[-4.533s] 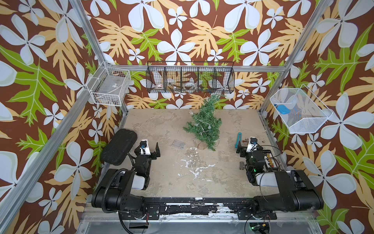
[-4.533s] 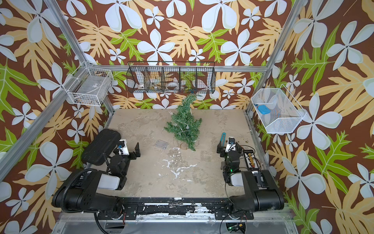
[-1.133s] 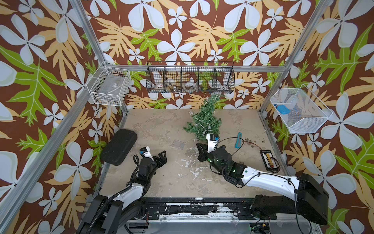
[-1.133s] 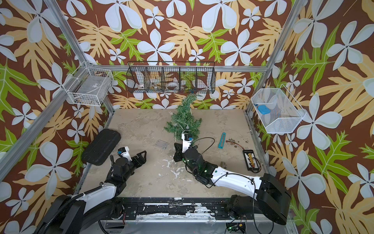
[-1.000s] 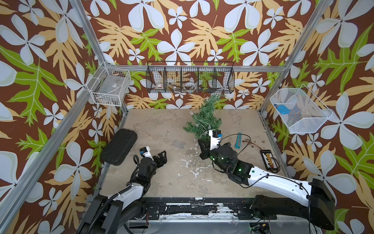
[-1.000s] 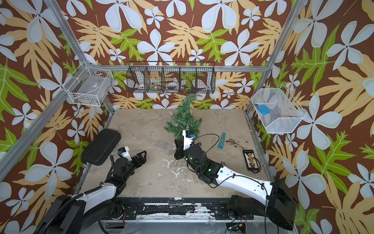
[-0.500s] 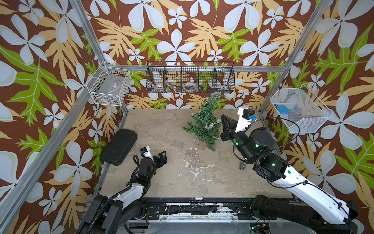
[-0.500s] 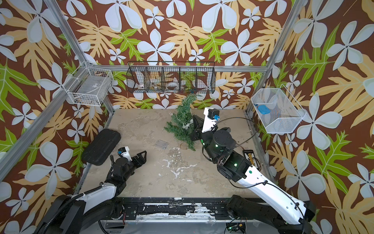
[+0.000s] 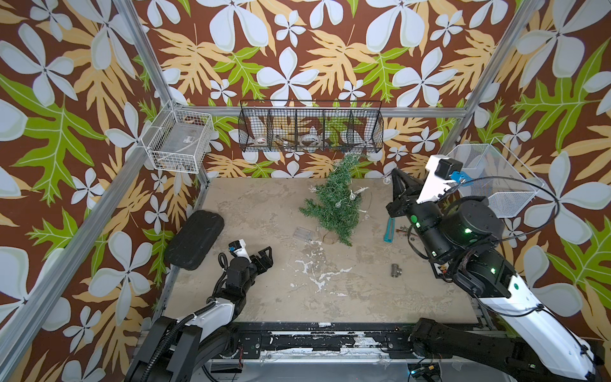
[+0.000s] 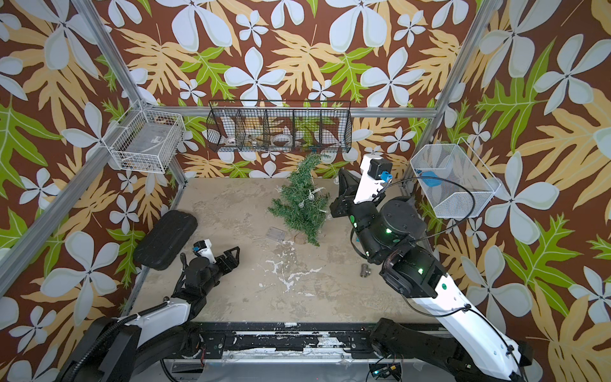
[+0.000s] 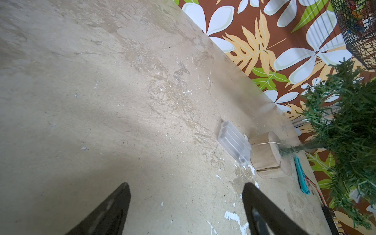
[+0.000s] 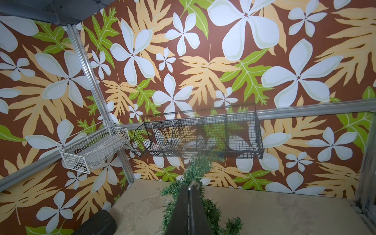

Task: Remove string lights from the small christmas tree
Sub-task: Pick up the light string from the Christmas tree, then place the light string at the center of the board.

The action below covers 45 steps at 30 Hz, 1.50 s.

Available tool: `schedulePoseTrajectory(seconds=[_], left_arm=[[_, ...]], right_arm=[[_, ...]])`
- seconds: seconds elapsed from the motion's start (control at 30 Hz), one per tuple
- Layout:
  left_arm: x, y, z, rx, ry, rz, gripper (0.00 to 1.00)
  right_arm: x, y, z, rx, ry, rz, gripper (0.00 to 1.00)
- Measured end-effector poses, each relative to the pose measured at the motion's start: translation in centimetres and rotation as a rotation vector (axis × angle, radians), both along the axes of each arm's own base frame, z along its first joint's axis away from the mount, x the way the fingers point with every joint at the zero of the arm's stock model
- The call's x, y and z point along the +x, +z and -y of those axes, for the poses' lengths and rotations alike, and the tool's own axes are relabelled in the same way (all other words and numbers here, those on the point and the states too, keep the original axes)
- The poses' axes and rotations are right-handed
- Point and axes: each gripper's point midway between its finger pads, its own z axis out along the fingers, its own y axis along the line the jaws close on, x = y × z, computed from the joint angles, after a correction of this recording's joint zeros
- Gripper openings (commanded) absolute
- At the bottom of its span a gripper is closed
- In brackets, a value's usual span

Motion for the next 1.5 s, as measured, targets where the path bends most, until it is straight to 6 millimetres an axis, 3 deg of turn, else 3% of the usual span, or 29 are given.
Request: schedulePoseTrajectory(seconds=[0.13, 0.27, 0.43, 0.63, 0.83, 0.93, 1.07, 1.2, 1.37, 1.5], left_arm=[[0.0, -0.2, 0.0, 0.001, 0.000, -0.005, 0.88], [0.0, -0.2, 0.0, 0.003, 0.001, -0.008, 0.88], [0.0, -0.3, -0.1, 0.006, 0.006, -0.011, 0.88], [-0.1, -0.5, -0.2, 0.010, 0.006, -0.016, 0.88], [-0.1, -0.5, -0.2, 0.010, 0.006, -0.018, 0.82], [0.4, 0.6, 0.2, -0.003, -0.006, 0.003, 0.79], [0.6, 2.2, 1.2, -0.076, -0.025, 0.028, 0.75], [0.8, 4.1, 3.6, -0.116, -0.094, 0.048, 0.74], [1.0, 6.8, 6.7, -0.130, -0.179, 0.074, 0.73], [0.8, 8.3, 8.0, -0.136, -0.215, 0.089, 0.73]], right_arm=[[0.0, 0.9, 0.0, -0.005, -0.001, 0.006, 0.00], [0.9, -1.6, -2.4, -0.080, 0.060, -0.035, 0.00], [2.2, -8.3, -7.2, -0.227, 0.202, -0.149, 0.00], [2.0, -15.8, -10.6, -0.313, 0.354, -0.284, 0.00], [-2.1, -24.7, -14.9, -0.332, 0.699, -0.454, 0.00], [-4.2, -29.7, -15.2, -0.340, 0.795, -0.571, 0.00], [-5.3, -34.5, -12.7, -0.365, 0.735, -0.652, 0.00], [-4.1, -34.5, -8.9, -0.330, 0.561, -0.588, 0.00], [-0.3, -33.2, 0.2, -0.174, 0.163, -0.556, 0.00], [0.6, -33.0, 8.6, -0.031, -0.156, -0.544, 0.00]])
